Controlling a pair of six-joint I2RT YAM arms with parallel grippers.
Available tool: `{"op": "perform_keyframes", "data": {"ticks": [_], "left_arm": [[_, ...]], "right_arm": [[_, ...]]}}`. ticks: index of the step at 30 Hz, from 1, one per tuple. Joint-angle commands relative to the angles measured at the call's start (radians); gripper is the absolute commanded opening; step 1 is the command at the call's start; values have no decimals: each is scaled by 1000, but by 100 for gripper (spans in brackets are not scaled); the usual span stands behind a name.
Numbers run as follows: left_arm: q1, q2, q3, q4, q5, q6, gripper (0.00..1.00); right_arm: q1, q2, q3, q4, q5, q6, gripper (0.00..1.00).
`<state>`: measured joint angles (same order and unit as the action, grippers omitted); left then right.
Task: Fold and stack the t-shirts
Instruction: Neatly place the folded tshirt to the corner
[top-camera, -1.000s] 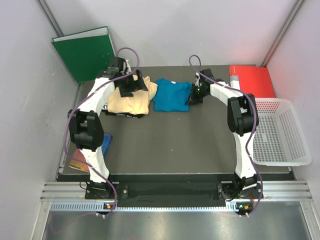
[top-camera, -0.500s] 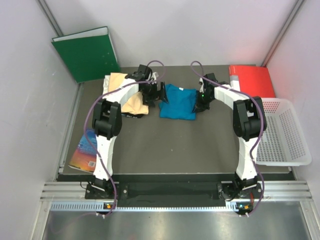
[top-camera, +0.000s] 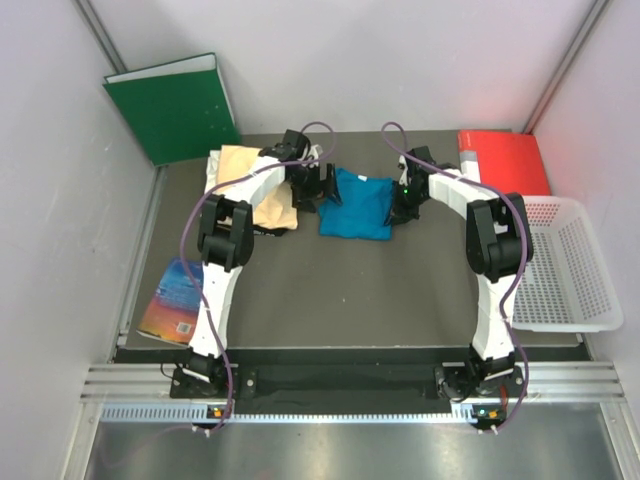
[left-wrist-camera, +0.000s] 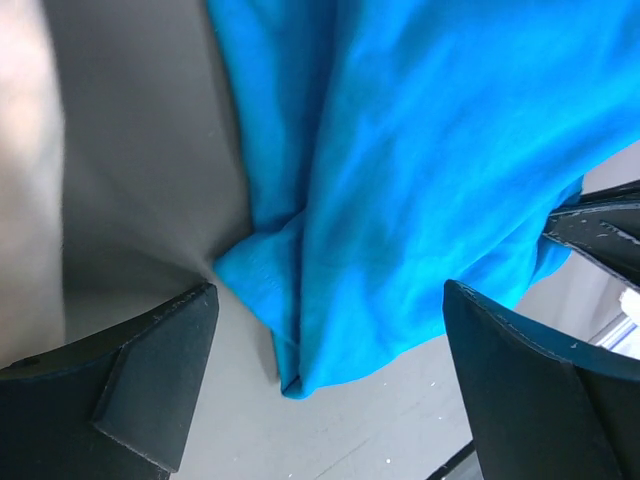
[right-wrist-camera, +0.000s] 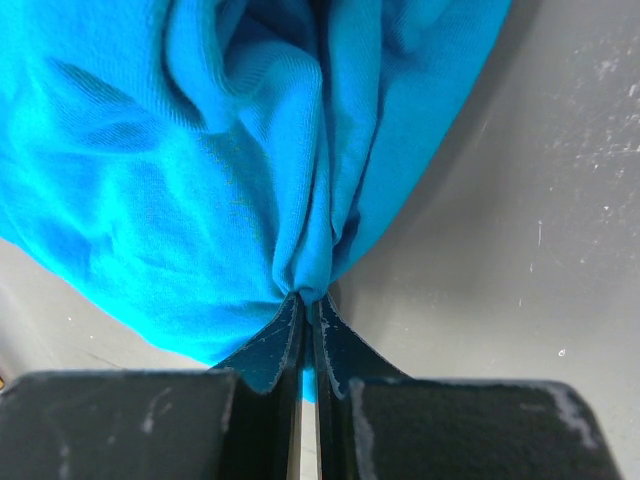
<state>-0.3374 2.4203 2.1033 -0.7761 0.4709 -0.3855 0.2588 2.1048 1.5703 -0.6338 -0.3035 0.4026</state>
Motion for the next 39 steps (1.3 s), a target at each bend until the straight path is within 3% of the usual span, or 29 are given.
{"op": "perform_keyframes", "data": {"ticks": [1, 8, 19, 22, 25, 27, 29, 31, 34, 39], "left_arm": [[-18, 62, 35, 8, 28, 27, 99], [-51, 97, 29, 11, 104, 31, 95], [-80, 163, 11, 1, 153, 37, 64], [-84, 178, 26, -11, 129, 43, 47], [-84, 184, 58, -38, 91, 53, 5], [-84, 172, 80, -55, 58, 60, 0], [-83, 149, 95, -66, 31, 71, 0], [-84, 131, 106, -84, 17, 83, 0], [-83, 79, 116, -92, -11, 106, 0], [-84, -12, 150, -95, -55, 141, 0]], "right_arm": [[-13, -37, 4, -4, 14, -16, 0], [-21, -32, 13, -4, 12, -18, 1], [-23, -23, 16, -1, -5, -19, 2], [-23, -26, 17, -3, -9, -25, 2], [-23, -35, 11, -4, -6, -30, 2], [-26, -40, 4, -3, -8, -33, 4], [-29, -48, -1, -3, -11, -39, 9], [-32, -61, -4, 3, -9, -48, 30], [-35, -95, -10, 20, -5, -54, 49], [-39, -179, -39, 72, 35, -56, 63]]}}
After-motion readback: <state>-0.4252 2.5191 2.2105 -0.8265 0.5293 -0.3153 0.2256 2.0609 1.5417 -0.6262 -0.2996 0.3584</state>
